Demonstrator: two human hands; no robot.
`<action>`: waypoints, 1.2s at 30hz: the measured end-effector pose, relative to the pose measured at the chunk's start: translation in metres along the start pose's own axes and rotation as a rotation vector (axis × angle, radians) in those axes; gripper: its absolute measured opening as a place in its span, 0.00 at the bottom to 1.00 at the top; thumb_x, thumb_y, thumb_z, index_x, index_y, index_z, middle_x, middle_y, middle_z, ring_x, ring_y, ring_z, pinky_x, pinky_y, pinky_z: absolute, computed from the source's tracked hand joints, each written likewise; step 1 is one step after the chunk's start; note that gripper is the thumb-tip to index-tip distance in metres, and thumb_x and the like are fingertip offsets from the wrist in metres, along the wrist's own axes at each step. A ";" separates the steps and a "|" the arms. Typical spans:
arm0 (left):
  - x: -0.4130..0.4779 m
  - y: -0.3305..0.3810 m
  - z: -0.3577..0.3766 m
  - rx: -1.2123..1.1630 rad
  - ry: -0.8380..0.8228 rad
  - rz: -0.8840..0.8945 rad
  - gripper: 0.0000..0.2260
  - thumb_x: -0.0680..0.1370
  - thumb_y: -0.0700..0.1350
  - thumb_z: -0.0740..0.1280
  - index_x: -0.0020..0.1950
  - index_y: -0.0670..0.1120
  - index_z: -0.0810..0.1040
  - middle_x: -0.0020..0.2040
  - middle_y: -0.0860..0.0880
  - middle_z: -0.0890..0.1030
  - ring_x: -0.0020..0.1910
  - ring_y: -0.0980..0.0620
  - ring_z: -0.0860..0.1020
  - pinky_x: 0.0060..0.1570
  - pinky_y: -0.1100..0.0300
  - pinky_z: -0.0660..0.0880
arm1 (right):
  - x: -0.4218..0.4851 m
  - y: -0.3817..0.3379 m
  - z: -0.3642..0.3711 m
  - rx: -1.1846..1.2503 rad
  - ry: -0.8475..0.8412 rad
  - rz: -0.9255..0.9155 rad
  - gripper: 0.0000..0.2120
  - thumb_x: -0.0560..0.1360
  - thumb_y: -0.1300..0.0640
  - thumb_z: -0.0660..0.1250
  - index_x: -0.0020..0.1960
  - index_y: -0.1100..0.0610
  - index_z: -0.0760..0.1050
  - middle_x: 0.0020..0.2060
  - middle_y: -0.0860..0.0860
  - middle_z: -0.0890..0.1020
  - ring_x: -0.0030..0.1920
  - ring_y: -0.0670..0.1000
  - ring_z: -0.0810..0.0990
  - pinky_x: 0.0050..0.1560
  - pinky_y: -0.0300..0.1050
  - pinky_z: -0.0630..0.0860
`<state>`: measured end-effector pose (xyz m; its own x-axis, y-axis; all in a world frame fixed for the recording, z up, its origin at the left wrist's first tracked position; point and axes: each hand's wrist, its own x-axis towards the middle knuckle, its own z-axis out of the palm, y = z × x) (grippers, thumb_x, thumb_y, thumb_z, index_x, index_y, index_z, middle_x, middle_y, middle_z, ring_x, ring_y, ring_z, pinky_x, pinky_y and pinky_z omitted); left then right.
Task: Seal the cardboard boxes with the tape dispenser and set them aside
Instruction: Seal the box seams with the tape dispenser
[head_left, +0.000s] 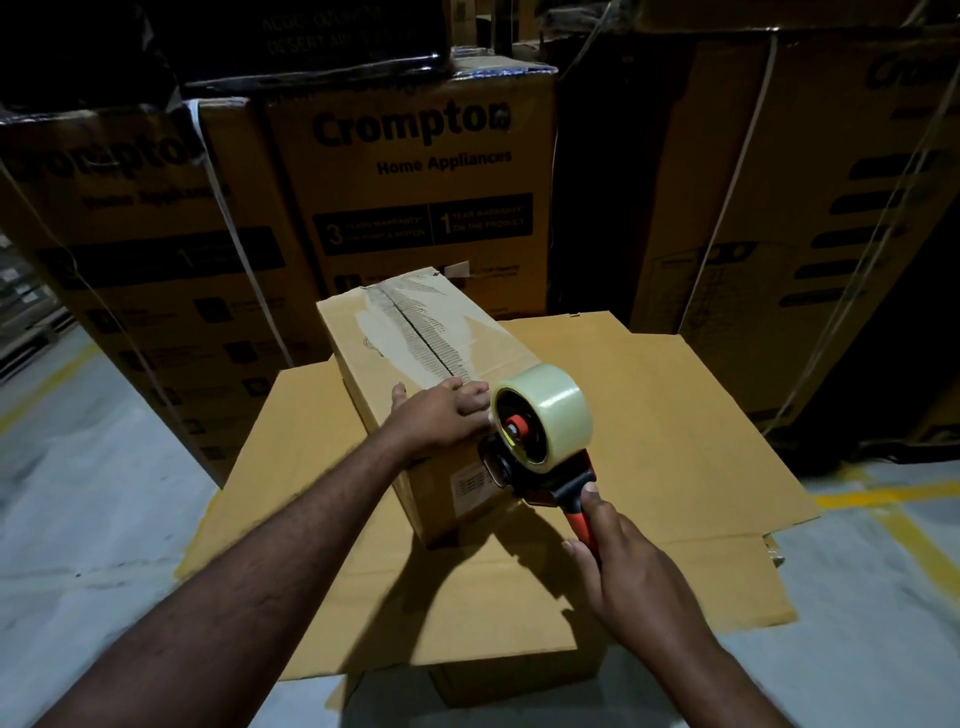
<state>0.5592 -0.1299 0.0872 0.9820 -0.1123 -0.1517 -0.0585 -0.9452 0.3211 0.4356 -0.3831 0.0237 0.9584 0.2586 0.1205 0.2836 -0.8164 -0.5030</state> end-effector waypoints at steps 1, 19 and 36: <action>-0.001 0.002 -0.002 -0.011 -0.039 0.006 0.20 0.84 0.62 0.56 0.76 0.62 0.69 0.81 0.61 0.57 0.81 0.54 0.50 0.73 0.29 0.37 | 0.001 0.001 0.000 -0.002 0.001 0.002 0.29 0.82 0.42 0.55 0.79 0.47 0.48 0.64 0.46 0.75 0.54 0.44 0.76 0.45 0.35 0.69; -0.014 0.005 0.018 0.125 0.087 -0.058 0.35 0.79 0.50 0.67 0.82 0.56 0.55 0.83 0.51 0.56 0.81 0.54 0.53 0.74 0.29 0.41 | 0.011 -0.016 0.000 -0.179 -0.060 -0.091 0.27 0.84 0.46 0.54 0.74 0.43 0.40 0.56 0.49 0.75 0.40 0.48 0.72 0.35 0.39 0.66; -0.006 0.021 0.030 0.417 0.267 0.009 0.24 0.86 0.58 0.49 0.77 0.48 0.68 0.78 0.48 0.67 0.78 0.46 0.63 0.76 0.31 0.42 | 0.037 0.003 -0.106 1.043 -0.122 0.349 0.14 0.78 0.55 0.67 0.63 0.52 0.72 0.40 0.62 0.81 0.31 0.56 0.77 0.29 0.47 0.75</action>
<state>0.5466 -0.1587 0.0671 0.9896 -0.0901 0.1121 -0.0803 -0.9928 -0.0887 0.4748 -0.4305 0.1169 0.9547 0.1952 -0.2245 -0.2222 -0.0336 -0.9744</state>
